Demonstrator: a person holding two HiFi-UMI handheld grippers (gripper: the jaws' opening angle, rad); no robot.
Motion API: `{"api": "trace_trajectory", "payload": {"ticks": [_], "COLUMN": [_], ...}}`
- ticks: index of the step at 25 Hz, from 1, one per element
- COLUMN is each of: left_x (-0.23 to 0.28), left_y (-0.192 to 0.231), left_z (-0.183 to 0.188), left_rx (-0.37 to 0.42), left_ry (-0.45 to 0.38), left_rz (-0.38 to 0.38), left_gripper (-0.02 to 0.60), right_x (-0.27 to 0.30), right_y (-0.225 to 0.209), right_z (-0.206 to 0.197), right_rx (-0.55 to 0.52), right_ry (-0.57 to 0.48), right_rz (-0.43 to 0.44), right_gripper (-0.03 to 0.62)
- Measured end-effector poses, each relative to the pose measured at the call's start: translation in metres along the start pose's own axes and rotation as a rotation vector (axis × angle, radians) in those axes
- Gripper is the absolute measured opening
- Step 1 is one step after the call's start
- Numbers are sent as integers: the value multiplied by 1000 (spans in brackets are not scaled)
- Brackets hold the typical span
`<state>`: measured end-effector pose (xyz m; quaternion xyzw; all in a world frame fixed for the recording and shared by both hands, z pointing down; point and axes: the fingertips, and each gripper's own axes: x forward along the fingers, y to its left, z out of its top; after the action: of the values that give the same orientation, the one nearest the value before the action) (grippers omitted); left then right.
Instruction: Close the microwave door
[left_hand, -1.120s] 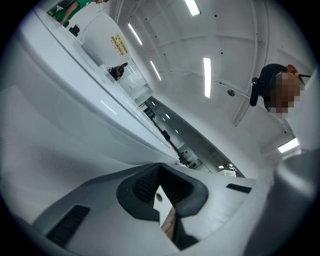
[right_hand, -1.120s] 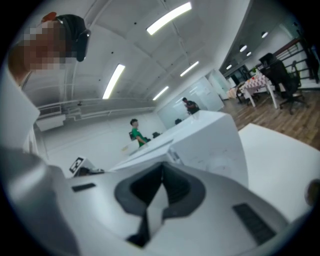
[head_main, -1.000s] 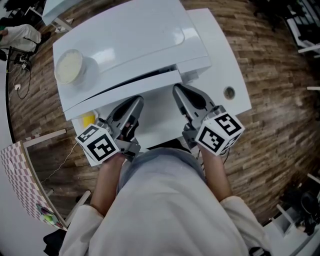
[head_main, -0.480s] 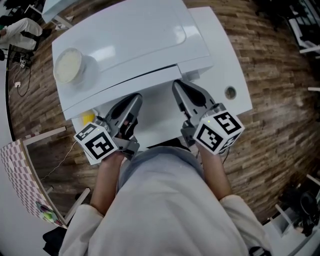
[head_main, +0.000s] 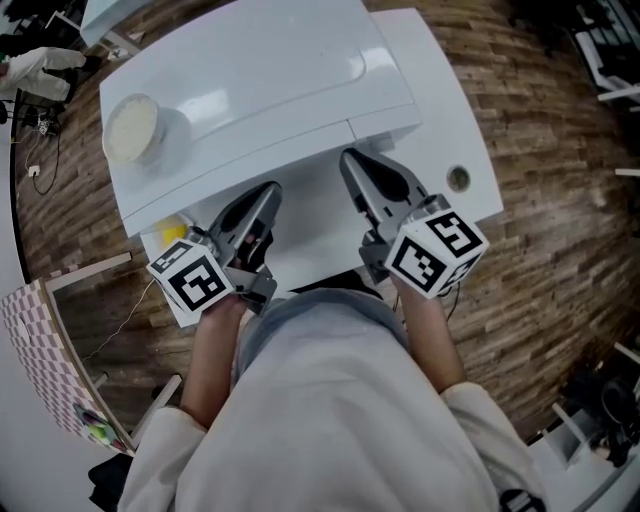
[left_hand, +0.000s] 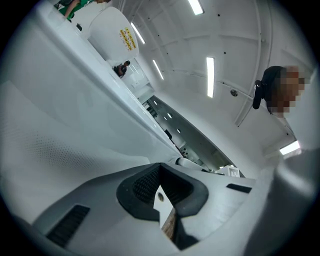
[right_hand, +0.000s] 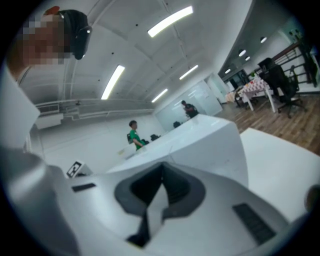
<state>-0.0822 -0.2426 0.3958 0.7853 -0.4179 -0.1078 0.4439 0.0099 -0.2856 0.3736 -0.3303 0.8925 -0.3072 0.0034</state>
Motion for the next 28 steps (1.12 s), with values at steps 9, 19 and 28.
{"api": "trace_trajectory", "payload": {"ticks": [9, 19, 28], "left_x": [-6, -6, -11], "left_y": [-12, -37, -53], "left_z": [-15, -29, -33], "left_rx": [19, 51, 27], "left_ry": [18, 47, 33], "left_rz": [-27, -67, -97], "left_gripper": [15, 17, 15], "right_x": [-30, -75, -96], "right_y": [17, 22, 34], "right_z": [-1, 4, 3], "right_rx": [-108, -175, -256], "right_ry": [4, 8, 55], "right_rz": [23, 27, 0], "right_gripper": [23, 23, 23]}}
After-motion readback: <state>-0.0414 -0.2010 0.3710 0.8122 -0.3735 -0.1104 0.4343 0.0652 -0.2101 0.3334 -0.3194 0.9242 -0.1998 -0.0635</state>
